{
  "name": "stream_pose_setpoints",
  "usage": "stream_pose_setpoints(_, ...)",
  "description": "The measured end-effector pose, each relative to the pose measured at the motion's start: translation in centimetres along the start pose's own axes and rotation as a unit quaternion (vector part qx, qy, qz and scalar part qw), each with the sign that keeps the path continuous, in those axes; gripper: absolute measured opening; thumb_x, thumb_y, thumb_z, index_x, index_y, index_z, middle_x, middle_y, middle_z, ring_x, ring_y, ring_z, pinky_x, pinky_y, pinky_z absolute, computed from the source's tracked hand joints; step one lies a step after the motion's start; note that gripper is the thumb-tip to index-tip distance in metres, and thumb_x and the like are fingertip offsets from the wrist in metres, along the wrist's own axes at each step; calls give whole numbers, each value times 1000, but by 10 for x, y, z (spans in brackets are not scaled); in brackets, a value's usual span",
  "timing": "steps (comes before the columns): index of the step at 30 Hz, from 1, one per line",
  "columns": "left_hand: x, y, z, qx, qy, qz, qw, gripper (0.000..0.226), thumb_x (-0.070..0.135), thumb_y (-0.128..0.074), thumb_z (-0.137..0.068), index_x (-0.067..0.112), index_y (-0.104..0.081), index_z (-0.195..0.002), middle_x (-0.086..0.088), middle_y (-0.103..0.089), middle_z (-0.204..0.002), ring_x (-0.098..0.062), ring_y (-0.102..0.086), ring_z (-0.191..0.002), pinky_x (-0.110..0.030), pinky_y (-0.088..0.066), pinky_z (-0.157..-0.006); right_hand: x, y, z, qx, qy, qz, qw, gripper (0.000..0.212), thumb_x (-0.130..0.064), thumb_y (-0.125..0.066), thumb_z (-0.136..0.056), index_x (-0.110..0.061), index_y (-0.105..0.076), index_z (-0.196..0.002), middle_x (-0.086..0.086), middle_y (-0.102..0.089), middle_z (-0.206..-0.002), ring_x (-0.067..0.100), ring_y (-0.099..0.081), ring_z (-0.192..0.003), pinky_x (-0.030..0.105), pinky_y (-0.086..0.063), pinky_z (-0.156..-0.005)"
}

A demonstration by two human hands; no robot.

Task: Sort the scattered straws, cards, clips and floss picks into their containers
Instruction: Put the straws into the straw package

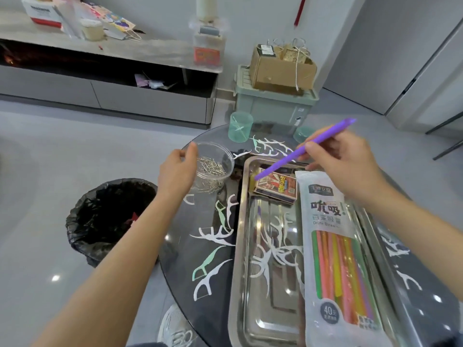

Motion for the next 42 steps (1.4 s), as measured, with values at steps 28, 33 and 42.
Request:
stream_pose_setpoints(28, 61, -165, 171, -163, -71, -392, 902, 107, 82, -56, -64, 8, -33, -138, -7, -61, -117, -28, -59, -105, -30, -41, -71, 58, 102, 105, -15, -232, -259, 937, 22, -28, -57, -94, -7, -52, -94, 16, -73, -84, 21, -72, -67, 22, -55, -58)
stream_pose_setpoints(33, 71, -178, 170, -188, -66, -322, 926, 47, 56, -75, -68, 23, -57, -95, 8, -56, -77, -13, -57, -73, -27, -49, -62, 66, 119, 116, -15, -235, -249, 940, 23, -27, -50, -98, -4, -54, -98, 15, -74, -82, 19, -71, -63, 20, -54, -55)
stream_pose_setpoints(42, 82, -169, 173, -253, 52, -147, 955, 39, 33, -77, -75, 9, -57, -98, -9, -67, -92, -21, -65, -75, -27, -50, -58, 52, 144, 119, -38, -241, -209, 947, 41, -37, -38, -101, -2, -60, -107, 20, -72, -88, 25, -69, -69, 26, -55, -61)
Point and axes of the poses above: each hand's wrist, its own z-axis away from the middle knuckle, its own y-axis out of the back of the hand, x = y × z, the point moved 4 cm from there along -z, towards the middle knuckle
